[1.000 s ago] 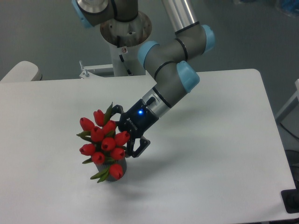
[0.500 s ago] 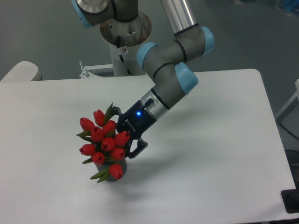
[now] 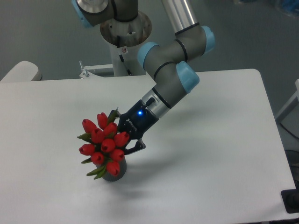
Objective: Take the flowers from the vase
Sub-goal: 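Close the gripper on the tulip stems, then lift the gripped tulips straight up out of the grey vase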
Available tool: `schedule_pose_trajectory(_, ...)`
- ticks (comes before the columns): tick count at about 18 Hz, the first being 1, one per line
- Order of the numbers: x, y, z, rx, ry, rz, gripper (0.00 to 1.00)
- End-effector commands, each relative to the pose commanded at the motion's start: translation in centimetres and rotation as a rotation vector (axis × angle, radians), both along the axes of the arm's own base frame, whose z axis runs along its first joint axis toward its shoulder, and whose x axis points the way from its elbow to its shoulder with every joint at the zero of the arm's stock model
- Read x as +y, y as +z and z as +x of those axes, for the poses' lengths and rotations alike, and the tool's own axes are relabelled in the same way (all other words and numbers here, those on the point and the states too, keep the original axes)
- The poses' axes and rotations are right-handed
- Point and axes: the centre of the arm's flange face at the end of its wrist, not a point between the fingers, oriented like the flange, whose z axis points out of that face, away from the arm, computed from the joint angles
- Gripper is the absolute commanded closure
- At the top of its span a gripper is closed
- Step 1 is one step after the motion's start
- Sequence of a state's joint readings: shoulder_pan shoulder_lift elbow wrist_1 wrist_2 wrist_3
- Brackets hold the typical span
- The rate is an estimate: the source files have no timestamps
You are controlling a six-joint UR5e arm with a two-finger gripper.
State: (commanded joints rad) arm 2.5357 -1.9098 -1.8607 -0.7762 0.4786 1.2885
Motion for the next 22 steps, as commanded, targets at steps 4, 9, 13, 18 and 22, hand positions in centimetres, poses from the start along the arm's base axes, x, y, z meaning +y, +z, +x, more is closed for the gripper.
schedule_pose_trajectory(4, -0.1, 0.1, 0.0, 0.0, 0.002, 0.0, 0.62)
schedule_pose_trajectory(9, -0.9, 0.9, -0.9, -0.031, 0.033, 0.016, 0.62)
schedule_pose_trajectory(13, -1.4, 3.7, -0.4, -0.063, 0.057, 0.042, 0.62)
schedule_pose_trajectory(18, -1.8, 7.2, 0.5, -0.077, 0.085, 0.048, 0.62)
schedule_pose_trajectory(22, -1.9, 11.0, -0.2, -0.096, 0.119, 0.071, 0.62)
